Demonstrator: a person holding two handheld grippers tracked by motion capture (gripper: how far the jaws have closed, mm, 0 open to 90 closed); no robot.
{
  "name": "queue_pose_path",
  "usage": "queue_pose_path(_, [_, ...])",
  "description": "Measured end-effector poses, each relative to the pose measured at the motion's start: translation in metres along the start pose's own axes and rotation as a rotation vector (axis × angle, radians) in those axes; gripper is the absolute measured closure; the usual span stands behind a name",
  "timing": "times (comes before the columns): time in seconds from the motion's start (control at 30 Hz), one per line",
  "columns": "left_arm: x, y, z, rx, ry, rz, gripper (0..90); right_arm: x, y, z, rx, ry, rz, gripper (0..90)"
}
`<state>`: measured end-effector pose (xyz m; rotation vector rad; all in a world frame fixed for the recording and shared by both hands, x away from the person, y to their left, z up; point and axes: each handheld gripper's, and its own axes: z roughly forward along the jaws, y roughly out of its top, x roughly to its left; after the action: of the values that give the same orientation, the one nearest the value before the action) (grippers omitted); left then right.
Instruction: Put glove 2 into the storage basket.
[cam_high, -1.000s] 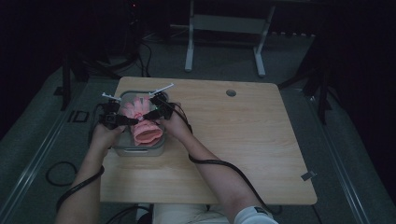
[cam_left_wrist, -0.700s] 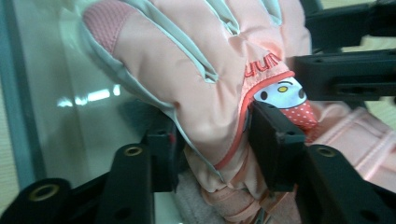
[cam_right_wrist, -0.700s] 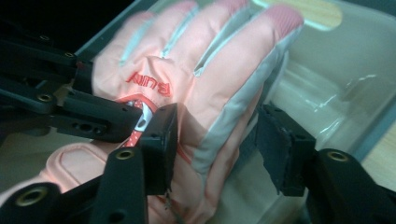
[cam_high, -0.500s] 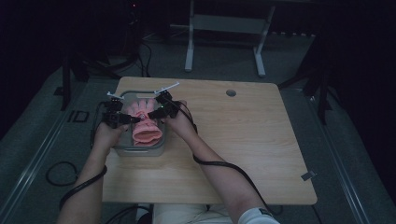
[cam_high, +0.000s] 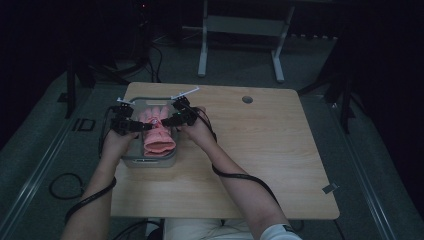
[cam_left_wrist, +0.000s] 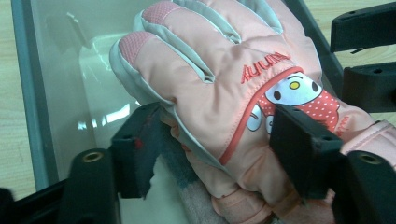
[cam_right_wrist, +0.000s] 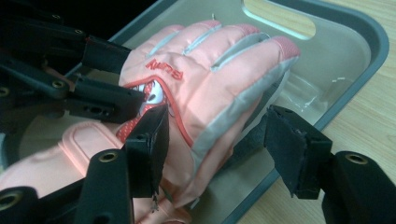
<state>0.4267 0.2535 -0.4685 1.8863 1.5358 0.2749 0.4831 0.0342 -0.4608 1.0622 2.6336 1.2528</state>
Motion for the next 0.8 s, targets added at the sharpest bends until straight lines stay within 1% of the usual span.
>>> queue_pose_path(0.03, [0.0, 0.0, 0.0, 0.0, 0.0, 0.0, 30.8, 0.0, 0.0, 0.0, 0.0, 0.0, 0.0, 40.1])
queue_pose_path(0.07, [-0.002, -0.001, -0.002, -0.018, 0.001, 0.015, 29.5, 0.001, 0.0, -0.002, -0.005, 0.009, -0.002, 40.0])
queue_pose_path(0.1, [-0.002, -0.001, -0.003, -0.02, -0.001, 0.017, 29.0, 0.001, 0.001, -0.002, -0.005, 0.012, -0.004, 40.0])
queue_pose_path(0.17, [-0.001, -0.001, -0.006, -0.035, -0.012, 0.014, 25.8, 0.002, 0.0, -0.003, -0.006, 0.015, -0.007, 40.0])
queue_pose_path(0.3, [0.002, -0.001, -0.012, -0.051, -0.031, 0.007, 22.8, 0.003, 0.0, -0.007, -0.011, 0.017, -0.015, 40.2])
queue_pose_path(0.4, [0.003, -0.002, -0.014, -0.061, -0.033, 0.01, 19.5, 0.004, 0.001, -0.009, -0.017, 0.027, -0.011, 40.1])
queue_pose_path(0.67, [0.002, -0.001, -0.02, -0.069, -0.044, 0.025, 18.0, 0.004, 0.0, -0.015, -0.029, 0.034, -0.021, 39.9])
queue_pose_path(0.7, [0.001, -0.001, -0.022, -0.075, -0.054, 0.029, 17.4, 0.004, 0.0, -0.016, -0.029, 0.036, -0.017, 39.8])
queue_pose_path(0.8, [-0.001, 0.0, -0.024, -0.079, -0.057, 0.039, 17.2, 0.003, 0.0, -0.019, -0.035, 0.039, -0.01, 39.5])
